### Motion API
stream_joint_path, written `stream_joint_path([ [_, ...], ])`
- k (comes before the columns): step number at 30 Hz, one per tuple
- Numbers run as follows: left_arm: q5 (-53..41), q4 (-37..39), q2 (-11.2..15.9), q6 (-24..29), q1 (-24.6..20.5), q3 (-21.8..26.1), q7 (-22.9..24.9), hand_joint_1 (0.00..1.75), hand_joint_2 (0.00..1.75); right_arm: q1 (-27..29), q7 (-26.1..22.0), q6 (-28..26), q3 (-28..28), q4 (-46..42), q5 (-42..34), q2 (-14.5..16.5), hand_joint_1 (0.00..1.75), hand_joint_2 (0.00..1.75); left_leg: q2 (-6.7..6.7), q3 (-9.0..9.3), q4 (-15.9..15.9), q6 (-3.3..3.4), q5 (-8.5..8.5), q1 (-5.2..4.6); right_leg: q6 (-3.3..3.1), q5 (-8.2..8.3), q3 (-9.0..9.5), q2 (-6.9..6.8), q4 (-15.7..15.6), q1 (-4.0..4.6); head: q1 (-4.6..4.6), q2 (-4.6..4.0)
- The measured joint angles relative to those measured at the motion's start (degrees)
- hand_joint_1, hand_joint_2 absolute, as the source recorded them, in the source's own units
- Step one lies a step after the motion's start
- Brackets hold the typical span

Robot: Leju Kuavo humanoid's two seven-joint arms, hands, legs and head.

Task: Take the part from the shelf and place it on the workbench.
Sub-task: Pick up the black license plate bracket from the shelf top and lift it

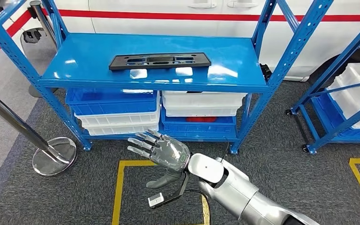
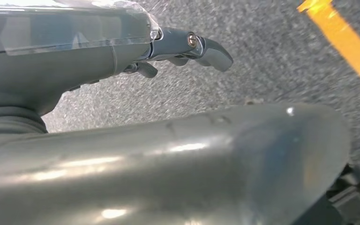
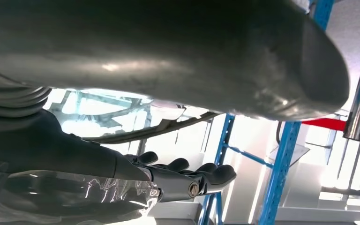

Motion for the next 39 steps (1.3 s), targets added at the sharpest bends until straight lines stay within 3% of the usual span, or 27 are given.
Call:
stream_joint_path([
  [2, 0.00, 0.24, -0.13, -0.04, 0.04, 0.01, 0.08, 0.00, 0.00, 0.07, -0.02, 0.02, 0.09, 0.10, -0.02, -0.21, 0.00, 0.00, -0.14, 1.99, 0.13, -0.35, -1.95, -0.27, -0.97, 8.44, 0.67, 0.14, -7.15, 0.49, 0.01, 0.00],
  [3, -0.02, 0.36, -0.20, -0.05, 0.01, 0.02, 0.15, 0.00, 0.00, 0.11, -0.04, 0.02, 0.11, 0.15, -0.05, -0.32, 0.00, 0.00, -0.22, 2.84, 0.04, -0.61, -2.89, -0.39, -1.35, 11.49, 0.97, 0.26, -9.16, 0.72, 0.01, 0.00],
  [4, -0.04, 0.46, -0.24, -0.06, -0.07, 0.03, 0.22, 0.00, 0.00, 0.11, -0.07, 0.01, 0.14, 0.20, -0.11, -0.40, 0.00, 0.00, -0.29, 3.50, 0.17, -0.90, -3.38, -0.49, -1.68, 12.94, 1.25, 0.37, -10.09, 0.85, 0.00, 0.00],
  [6, -0.11, 0.46, -0.21, -0.03, -0.44, 0.04, 0.33, 0.00, 0.00, -0.19, -0.14, -0.07, 0.13, 0.15, -0.37, -0.33, 0.00, 0.00, -0.29, 3.15, 2.72, -1.51, -2.38, -0.55, -2.25, 11.98, 2.46, 0.49, -10.08, 0.72, -0.01, 0.00],
  [8, -0.13, 0.46, -0.19, -0.03, -0.71, 0.04, 0.38, 0.00, 0.00, -0.47, -0.26, -0.14, 0.14, 0.09, -0.62, -0.13, 0.00, 0.00, -0.10, -0.76, 9.94, -2.16, -0.04, -0.44, -2.90, 10.63, 4.23, 0.45, -10.46, 0.42, 0.00, 0.00],
  [9, -0.13, 0.46, -0.19, -0.03, -0.74, 0.04, 0.40, 0.00, 0.00, -0.46, -0.37, -0.17, 0.15, 0.09, -0.67, -0.08, 0.00, 0.00, 0.01, -3.42, 13.75, -2.47, -0.24, -0.27, -3.08, 9.87, 5.15, 0.42, -10.62, 0.32, 0.00, 0.00],
  [10, -0.13, 0.46, -0.18, -0.03, -0.71, 0.04, 0.43, 0.00, 0.00, -0.41, -0.47, -0.19, 0.18, 0.10, -0.70, -0.07, 0.00, 0.00, 0.09, -5.90, 16.59, -2.81, -1.80, -0.13, -3.22, 9.04, 6.05, 0.41, -10.66, 0.27, 0.00, 0.00],
  [11, -0.13, 0.46, -0.16, -0.03, -0.62, 0.05, 0.48, 0.00, 0.00, -0.38, -0.55, -0.20, 0.20, 0.12, -0.73, -0.07, 0.00, 0.00, 0.16, -7.97, 18.11, -3.09, -4.54, 0.05, -3.25, 8.25, 6.93, 0.45, -10.66, 0.25, 0.00, 0.00],
  [13, -0.13, 0.46, -0.05, 0.02, -0.42, 0.06, 0.55, 0.00, 0.00, -0.33, -0.63, -0.23, 0.24, 0.20, -0.84, -0.07, 0.00, 0.00, 0.32, -10.42, 17.26, -3.48, -9.33, 0.34, -3.15, 6.67, 8.91, 0.64, -10.63, 0.22, -0.01, 0.00],
  [14, -0.13, 0.46, 0.01, 0.05, -0.35, 0.07, 0.55, 0.00, 0.00, -0.33, -0.63, -0.26, 0.26, 0.26, -0.91, -0.07, 0.00, 0.00, 0.41, -10.90, 15.10, -3.56, -9.38, 0.43, -3.03, 5.87, 9.99, 0.70, -10.61, 0.19, -0.01, 0.00],
  [15, -0.13, 0.46, 0.05, 0.08, -0.31, 0.08, 0.50, 0.00, 0.00, -0.33, -0.63, -0.29, 0.28, 0.32, -0.97, -0.06, 0.00, 0.00, 0.49, -11.03, 11.99, -3.58, -7.08, 0.49, -2.86, 5.06, 11.06, 0.72, -10.59, 0.16, -0.01, 0.00],
  [17, -0.12, 0.52, 0.08, 0.11, -0.11, 0.13, 0.41, 0.00, 0.00, -0.34, -0.63, -0.42, 0.38, 0.49, -1.06, -0.01, 0.00, 0.00, 0.69, -11.23, 5.12, -3.19, 2.20, 0.45, -2.40, 3.61, 12.47, 0.77, -10.37, 0.24, -0.01, 0.00],
  [18, -0.11, 0.55, 0.08, 0.11, -0.07, 0.15, 0.37, 0.00, 0.00, -0.34, -0.63, -0.49, 0.44, 0.56, -1.09, 0.03, 0.00, 0.00, 0.73, -11.36, 3.02, -2.77, 5.96, 0.38, -2.08, 2.98, 12.71, 0.82, -10.21, 0.33, 0.00, 0.00],
  [19, -0.10, 0.58, 0.09, 0.13, -0.04, 0.17, 0.37, 0.00, 0.00, -0.36, -0.63, -0.57, 0.49, 0.62, -1.14, 0.05, 0.00, 0.00, 0.73, -11.56, 2.02, -2.29, 8.14, 0.28, -1.75, 2.50, 12.76, 0.88, -10.12, 0.39, 0.01, 0.00],
  [22, -0.07, 0.59, 0.11, 0.16, -0.21, 0.20, 0.33, 0.00, 0.00, -0.53, -0.61, -0.72, 0.51, 0.65, -1.25, 0.08, 0.00, 0.00, 0.59, -11.18, 1.71, -1.07, 8.23, 0.27, -0.65, 1.18, 12.76, 0.79, -9.77, 0.24, 0.01, 0.00],
  [23, -0.08, 0.59, 0.11, 0.19, -0.29, 0.20, 0.32, 0.00, 0.00, -0.62, -0.61, -0.74, 0.50, 0.65, -1.28, 0.08, 0.00, 0.00, 0.58, -10.87, 1.48, -0.71, 8.05, 0.34, -0.34, 0.27, 12.15, 0.69, -8.36, 0.17, 0.01, 0.00],
  [24, -0.09, 0.59, 0.10, 0.21, -0.39, 0.20, 0.31, 0.00, 0.00, -0.68, -0.60, -0.75, 0.50, 0.66, -1.33, 0.07, 0.00, 0.00, 0.58, -10.53, 1.28, -0.40, 7.81, 0.41, -0.09, -1.05, 10.77, 0.60, -5.66, 0.09, 0.02, 0.00],
  [26, -0.09, 0.59, 0.11, 0.26, -0.49, 0.20, 0.34, 0.00, 0.00, -0.70, -0.63, -0.74, 0.50, 0.78, -1.44, 0.05, 0.00, 0.00, 0.58, -9.94, 1.23, -0.02, 7.10, 0.35, 0.25, -3.79, 6.11, 0.50, 2.19, -0.01, 0.02, 0.00],
  [27, -0.07, 0.59, 0.13, 0.26, -0.48, 0.21, 0.38, 0.00, 0.00, -0.66, -0.66, -0.72, 0.52, 0.88, -1.47, 0.04, 0.00, 0.00, 0.57, -9.59, 1.25, 0.02, 6.71, 0.33, 0.36, -4.33, 3.85, 0.48, 5.40, -0.07, 0.02, 0.00],
  [28, -0.04, 0.59, 0.14, 0.26, -0.42, 0.22, 0.43, 0.00, 0.00, -0.62, -0.69, -0.71, 0.55, 1.03, -1.51, 0.03, 0.00, 0.00, 0.54, -9.16, 1.27, 0.00, 6.29, 0.31, 0.41, -3.81, 2.36, 0.46, 6.90, -0.13, 0.02, 0.00],
  [29, -0.01, 0.59, 0.14, 0.26, -0.35, 0.23, 0.46, 0.00, 0.00, -0.62, -0.71, -0.69, 0.57, 1.17, -1.54, 0.02, 0.00, 0.00, 0.49, -8.61, 1.29, -0.05, 5.79, 0.31, 0.39, -2.02, 2.02, 0.44, 6.09, -0.17, 0.02, 0.00],
  [31, 0.04, 0.59, 0.14, 0.25, -0.27, 0.25, 0.47, 0.00, 0.00, -0.74, -0.73, -0.65, 0.60, 1.41, -1.61, 0.02, 0.00, 0.00, 0.41, -7.35, 1.33, -0.31, 4.74, 0.30, 0.04, 3.50, 4.22, 0.33, -0.94, -0.20, 0.02, 0.00],
  [32, 0.07, 0.59, 0.14, 0.22, -0.29, 0.26, 0.43, 0.00, 0.00, -0.90, -0.74, -0.59, 0.60, 1.51, -1.66, 0.03, 0.00, 0.00, 0.37, -6.84, 1.44, -0.54, 4.16, 0.19, -0.25, 5.37, 5.84, 0.26, -5.09, -0.10, 0.02, 0.00],
  [33, 0.11, 0.59, 0.14, 0.19, -0.33, 0.26, 0.37, 0.00, 0.00, -1.09, -0.75, -0.51, 0.61, 1.61, -1.72, 0.03, 0.00, 0.00, 0.34, -6.50, 1.49, -0.81, 3.72, 0.09, -0.54, 6.25, 7.03, 0.22, -7.95, 0.01, 0.01, 0.00],
  [34, 0.15, 0.59, 0.14, 0.16, -0.36, 0.26, 0.30, 0.00, 0.00, -1.26, -0.77, -0.43, 0.62, 1.72, -1.77, 0.04, 0.00, 0.00, 0.32, -6.28, 1.49, -1.14, 3.34, 0.00, -0.87, 6.21, 7.69, 0.22, -9.46, 0.16, 0.01, 0.00],
  [37, 0.07, 0.58, 0.22, 0.08, -0.56, 0.27, 0.17, 0.00, 0.00, -1.49, -0.77, -0.26, 0.62, 2.00, -1.95, 0.09, 0.00, 0.00, 0.41, -5.68, 1.63, -2.16, 2.45, -0.04, -1.85, 5.27, 8.66, 0.38, -10.13, 0.07, -0.01, 0.00],
  [39, -0.10, 0.57, 0.28, 0.01, -0.73, 0.27, 0.10, 0.00, 0.00, -1.62, -0.75, -0.24, 0.62, 2.10, -2.06, 0.16, 0.00, 0.00, 0.52, -7.12, 5.24, -2.80, 0.94, 0.06, -2.57, 4.67, 9.92, 0.34, -10.57, -0.22, -0.08, 0.00],
])
